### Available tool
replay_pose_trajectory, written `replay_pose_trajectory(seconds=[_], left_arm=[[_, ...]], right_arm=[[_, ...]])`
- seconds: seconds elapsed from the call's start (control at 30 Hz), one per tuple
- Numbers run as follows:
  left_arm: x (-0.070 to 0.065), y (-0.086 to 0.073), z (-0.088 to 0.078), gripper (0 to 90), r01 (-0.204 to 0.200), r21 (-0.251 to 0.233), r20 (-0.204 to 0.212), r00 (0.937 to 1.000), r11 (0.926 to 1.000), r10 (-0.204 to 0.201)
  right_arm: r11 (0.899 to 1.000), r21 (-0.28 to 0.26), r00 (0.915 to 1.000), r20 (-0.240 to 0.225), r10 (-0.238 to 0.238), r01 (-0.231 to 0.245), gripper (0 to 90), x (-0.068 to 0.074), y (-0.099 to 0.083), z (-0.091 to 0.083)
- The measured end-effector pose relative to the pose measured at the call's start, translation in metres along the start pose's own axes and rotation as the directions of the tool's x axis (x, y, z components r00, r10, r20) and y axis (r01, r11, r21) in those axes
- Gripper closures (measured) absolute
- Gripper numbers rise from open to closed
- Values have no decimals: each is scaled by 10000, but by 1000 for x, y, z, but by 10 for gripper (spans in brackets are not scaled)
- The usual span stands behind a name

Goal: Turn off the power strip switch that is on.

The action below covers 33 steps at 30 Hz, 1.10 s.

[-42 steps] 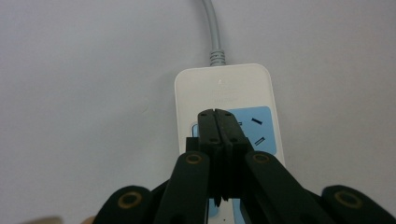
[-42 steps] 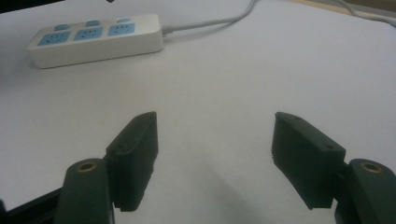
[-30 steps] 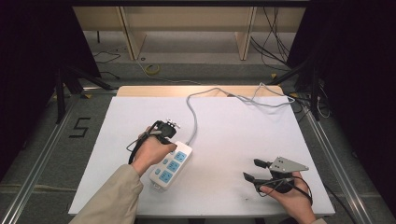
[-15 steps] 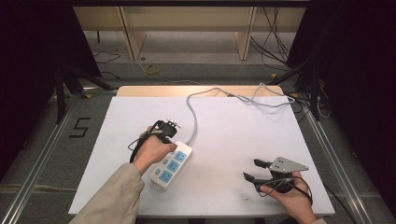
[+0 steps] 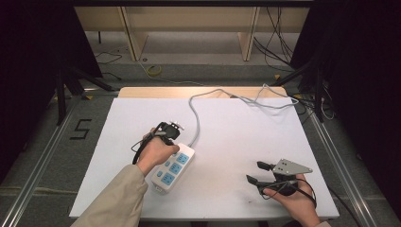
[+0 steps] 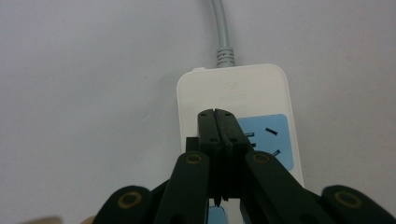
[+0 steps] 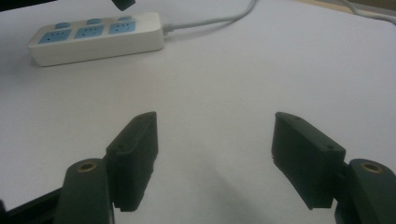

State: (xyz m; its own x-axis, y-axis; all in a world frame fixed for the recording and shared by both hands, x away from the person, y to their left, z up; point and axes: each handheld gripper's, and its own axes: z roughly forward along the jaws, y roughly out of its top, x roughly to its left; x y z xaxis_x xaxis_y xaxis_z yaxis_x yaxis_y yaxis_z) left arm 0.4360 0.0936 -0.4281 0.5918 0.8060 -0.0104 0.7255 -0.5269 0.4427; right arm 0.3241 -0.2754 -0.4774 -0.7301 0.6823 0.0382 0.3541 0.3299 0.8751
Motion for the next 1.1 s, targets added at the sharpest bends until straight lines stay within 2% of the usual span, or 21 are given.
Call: replay_pose_trajectory(seconds=[1.1], left_arm=[[1,1,10,896,-180,382,-137,9997,9991,185]], right_arm=[[10000,46,10000,-14,-30,30,327,0,0,0]])
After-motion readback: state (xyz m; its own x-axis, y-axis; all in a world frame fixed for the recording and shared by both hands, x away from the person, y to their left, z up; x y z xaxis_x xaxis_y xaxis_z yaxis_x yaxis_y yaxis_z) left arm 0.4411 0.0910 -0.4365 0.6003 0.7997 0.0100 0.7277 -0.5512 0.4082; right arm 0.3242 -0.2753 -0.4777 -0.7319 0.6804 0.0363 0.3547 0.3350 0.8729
